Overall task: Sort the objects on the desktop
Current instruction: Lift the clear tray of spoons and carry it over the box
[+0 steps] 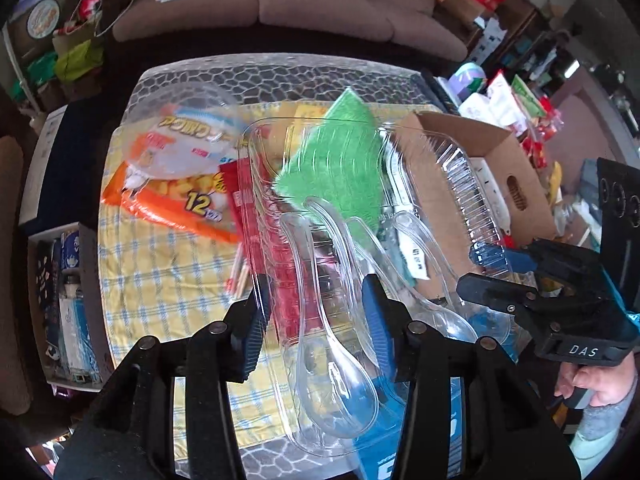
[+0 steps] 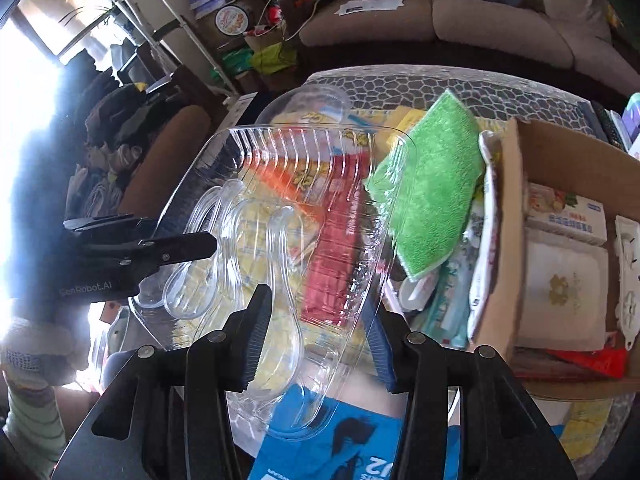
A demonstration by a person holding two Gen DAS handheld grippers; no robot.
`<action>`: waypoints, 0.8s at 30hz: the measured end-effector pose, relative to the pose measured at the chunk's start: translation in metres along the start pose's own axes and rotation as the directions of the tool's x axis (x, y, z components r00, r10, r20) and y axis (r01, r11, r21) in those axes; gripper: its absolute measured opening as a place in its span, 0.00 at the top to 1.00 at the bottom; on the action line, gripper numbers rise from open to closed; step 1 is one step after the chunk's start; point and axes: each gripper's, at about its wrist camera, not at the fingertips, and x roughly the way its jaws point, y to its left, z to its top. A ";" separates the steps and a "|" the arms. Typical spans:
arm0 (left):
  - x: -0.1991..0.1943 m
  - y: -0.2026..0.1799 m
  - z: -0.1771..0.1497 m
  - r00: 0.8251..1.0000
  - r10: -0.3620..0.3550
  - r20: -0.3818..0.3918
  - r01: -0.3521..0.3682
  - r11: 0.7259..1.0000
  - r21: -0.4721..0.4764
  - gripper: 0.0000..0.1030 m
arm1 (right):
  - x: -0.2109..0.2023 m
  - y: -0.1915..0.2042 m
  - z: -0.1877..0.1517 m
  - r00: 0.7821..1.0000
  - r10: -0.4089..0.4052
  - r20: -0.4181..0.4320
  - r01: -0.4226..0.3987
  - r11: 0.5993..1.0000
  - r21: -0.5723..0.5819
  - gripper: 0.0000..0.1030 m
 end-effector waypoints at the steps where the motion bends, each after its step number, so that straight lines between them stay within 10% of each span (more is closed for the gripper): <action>1: 0.006 -0.017 0.011 1.000 -0.013 -0.005 0.013 1.000 0.014 0.58 | -0.011 -0.015 0.003 1.000 -0.010 0.001 0.010 1.000 0.009 0.53; 13: 0.128 -0.178 0.087 0.988 -0.081 -0.129 0.096 0.989 0.113 0.54 | -0.078 -0.188 0.017 0.986 -0.160 -0.043 0.163 0.983 0.089 0.50; 24: 0.213 -0.221 0.101 0.956 0.155 -0.250 -0.083 0.958 0.276 0.51 | -0.021 -0.283 0.016 0.987 -0.077 -0.142 0.100 0.981 0.166 0.50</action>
